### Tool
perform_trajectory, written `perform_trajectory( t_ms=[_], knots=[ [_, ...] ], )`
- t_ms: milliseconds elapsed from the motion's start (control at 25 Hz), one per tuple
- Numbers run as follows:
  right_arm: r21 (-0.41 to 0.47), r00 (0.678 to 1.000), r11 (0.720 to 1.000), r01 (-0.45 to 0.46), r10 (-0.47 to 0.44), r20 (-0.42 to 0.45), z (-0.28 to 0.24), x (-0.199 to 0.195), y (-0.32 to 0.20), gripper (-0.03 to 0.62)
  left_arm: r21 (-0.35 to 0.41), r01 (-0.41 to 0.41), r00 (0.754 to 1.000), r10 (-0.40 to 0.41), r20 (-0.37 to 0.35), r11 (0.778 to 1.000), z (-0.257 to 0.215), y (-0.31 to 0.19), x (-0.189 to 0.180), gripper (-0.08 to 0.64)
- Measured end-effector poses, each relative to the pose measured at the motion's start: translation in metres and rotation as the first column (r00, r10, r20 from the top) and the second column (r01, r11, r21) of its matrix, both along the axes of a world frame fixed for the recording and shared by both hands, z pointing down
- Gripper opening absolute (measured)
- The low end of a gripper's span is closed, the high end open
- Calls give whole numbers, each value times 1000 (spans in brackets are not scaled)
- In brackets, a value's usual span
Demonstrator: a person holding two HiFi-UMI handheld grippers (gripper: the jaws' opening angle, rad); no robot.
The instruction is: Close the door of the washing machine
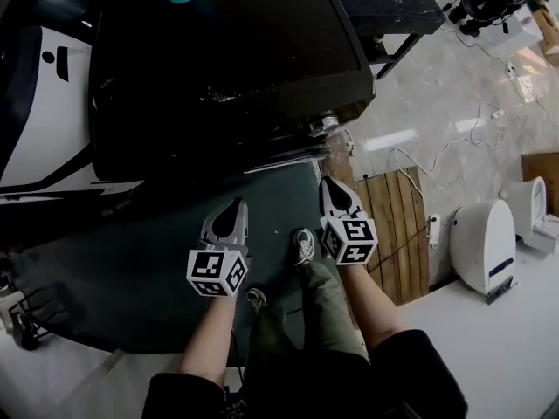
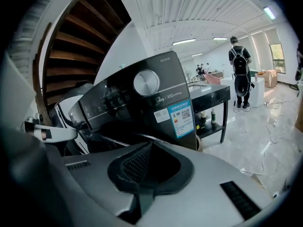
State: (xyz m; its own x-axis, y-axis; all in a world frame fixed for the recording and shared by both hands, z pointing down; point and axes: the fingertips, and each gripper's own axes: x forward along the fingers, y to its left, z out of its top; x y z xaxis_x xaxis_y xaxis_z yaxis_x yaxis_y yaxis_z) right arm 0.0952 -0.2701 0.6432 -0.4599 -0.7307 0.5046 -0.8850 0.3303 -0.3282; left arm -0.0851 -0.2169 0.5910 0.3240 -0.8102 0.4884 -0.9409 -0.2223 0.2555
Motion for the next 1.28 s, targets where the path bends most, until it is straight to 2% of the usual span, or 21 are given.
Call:
perform_trajectory(
  t_ms=[120, 280, 520, 920, 1280],
  knots=[
    [44, 1000, 999, -20, 20, -8, -27, 5, 15, 1, 29, -29, 999, 28, 25, 999, -17, 14, -4, 11],
    [82, 999, 996, -42, 45, -27, -63, 7, 50, 0, 57, -75, 997, 74, 22, 996, -43, 46, -10, 11],
    [161, 997, 985, -69, 75, -35, -127, 1, 112, 0, 102, -175, 984, 170, 54, 979, -88, 102, -22, 11],
    [255, 992, 959, -123, 127, 3, -203, -15, 224, 0, 173, -261, 964, 248, 95, 950, -154, 202, -50, 11],
    [343, 993, 933, -108, 120, -13, -253, -45, 310, 0, 234, -312, 950, 297, 97, 921, -186, 281, -79, 11]
  ],
)
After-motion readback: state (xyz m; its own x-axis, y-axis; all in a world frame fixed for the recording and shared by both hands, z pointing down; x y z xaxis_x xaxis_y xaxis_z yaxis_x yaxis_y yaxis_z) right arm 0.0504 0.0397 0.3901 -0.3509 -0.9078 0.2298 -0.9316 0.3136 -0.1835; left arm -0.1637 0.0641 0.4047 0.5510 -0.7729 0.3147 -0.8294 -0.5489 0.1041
